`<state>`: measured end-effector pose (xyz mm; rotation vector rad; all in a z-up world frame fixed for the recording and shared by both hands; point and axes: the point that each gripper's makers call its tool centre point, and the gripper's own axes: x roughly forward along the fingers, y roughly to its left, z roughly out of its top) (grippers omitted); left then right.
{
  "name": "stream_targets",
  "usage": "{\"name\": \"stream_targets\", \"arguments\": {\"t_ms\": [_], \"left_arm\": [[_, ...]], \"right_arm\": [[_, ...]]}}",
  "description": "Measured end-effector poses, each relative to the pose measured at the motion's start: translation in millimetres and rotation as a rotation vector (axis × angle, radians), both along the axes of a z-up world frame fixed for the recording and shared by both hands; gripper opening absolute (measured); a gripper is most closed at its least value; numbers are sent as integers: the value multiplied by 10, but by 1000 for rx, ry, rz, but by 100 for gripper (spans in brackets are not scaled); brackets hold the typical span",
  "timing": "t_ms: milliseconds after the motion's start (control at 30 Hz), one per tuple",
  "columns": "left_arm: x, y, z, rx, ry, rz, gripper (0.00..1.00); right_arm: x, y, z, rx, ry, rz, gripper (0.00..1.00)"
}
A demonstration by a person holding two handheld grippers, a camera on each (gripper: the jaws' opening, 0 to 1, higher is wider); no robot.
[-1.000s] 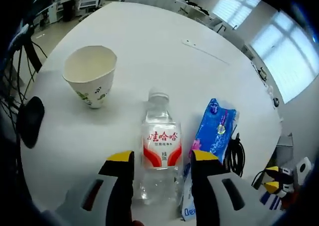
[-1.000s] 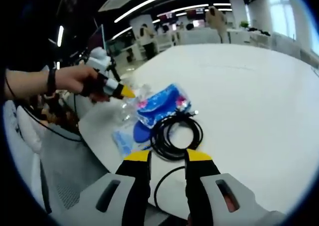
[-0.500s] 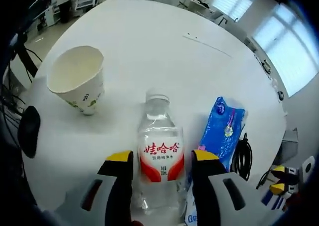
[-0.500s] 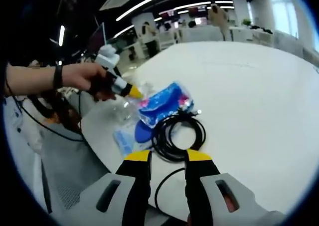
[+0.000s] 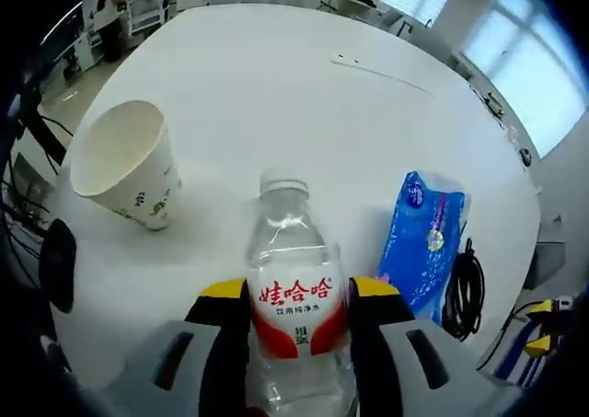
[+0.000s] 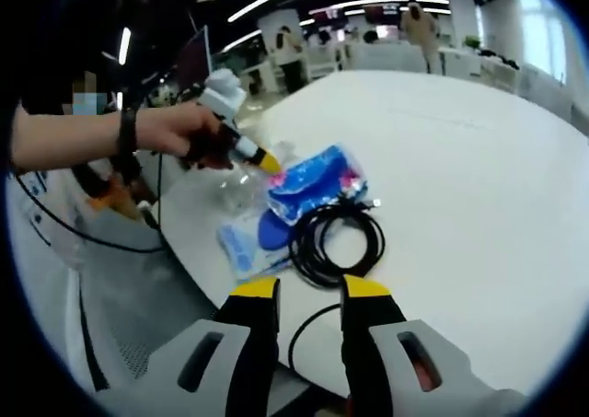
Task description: Arrange the tabletop items into an orderly group along one side of the table until the central work area is clear of visible clutter.
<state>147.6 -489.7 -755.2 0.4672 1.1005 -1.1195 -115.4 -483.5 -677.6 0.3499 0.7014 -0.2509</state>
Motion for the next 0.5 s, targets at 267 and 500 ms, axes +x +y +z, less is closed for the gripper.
{"name": "stream_targets", "arguments": {"t_ms": [267, 500], "left_arm": [[36, 52, 17, -67, 10, 27, 40], [69, 67, 148, -140, -39, 29, 39]], "right_arm": [[-29, 71, 4, -11, 39, 19, 23], [-28, 139, 14, -21, 59, 24, 22]]}}
